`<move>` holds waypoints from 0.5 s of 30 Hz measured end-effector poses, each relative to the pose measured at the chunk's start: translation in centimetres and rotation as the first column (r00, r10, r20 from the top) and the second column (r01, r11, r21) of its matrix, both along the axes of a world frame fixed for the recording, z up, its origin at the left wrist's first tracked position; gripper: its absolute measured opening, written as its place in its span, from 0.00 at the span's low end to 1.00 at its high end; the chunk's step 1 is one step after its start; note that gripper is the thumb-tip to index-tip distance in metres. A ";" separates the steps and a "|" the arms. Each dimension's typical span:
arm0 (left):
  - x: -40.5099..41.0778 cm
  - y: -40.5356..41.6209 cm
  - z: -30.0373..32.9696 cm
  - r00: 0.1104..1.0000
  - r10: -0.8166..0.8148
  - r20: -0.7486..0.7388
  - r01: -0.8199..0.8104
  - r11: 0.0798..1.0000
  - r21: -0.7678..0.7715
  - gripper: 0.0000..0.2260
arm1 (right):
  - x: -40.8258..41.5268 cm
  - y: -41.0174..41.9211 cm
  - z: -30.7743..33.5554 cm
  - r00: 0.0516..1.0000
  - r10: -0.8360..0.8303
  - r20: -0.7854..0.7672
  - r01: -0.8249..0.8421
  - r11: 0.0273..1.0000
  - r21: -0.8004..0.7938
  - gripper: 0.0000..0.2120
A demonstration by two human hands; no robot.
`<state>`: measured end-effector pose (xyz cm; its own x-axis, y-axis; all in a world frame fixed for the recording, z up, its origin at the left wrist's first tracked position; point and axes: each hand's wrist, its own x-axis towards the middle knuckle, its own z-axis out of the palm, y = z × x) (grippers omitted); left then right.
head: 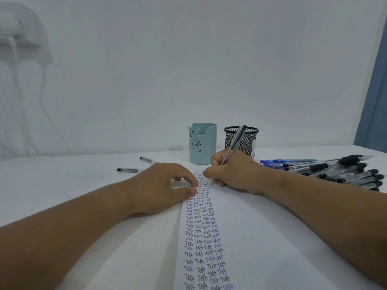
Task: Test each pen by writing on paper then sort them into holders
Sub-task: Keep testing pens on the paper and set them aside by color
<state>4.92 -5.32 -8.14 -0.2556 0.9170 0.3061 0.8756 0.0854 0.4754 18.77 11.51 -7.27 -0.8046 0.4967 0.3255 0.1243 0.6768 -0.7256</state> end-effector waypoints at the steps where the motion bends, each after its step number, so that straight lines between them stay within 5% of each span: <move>1: 0.0 0.0 0.0 1.000 -0.001 -0.001 0.001 1.000 0.002 0.06 | -0.1 0.0 0.0 1.000 0.002 0.001 -0.002 1.000 0.018 0.18; 15: 0.2 -0.2 0.2 1.000 0.003 -0.008 -0.003 1.000 -0.024 0.07 | -0.2 0.7 -0.3 1.000 0.021 -0.024 -0.020 0.998 0.055 0.19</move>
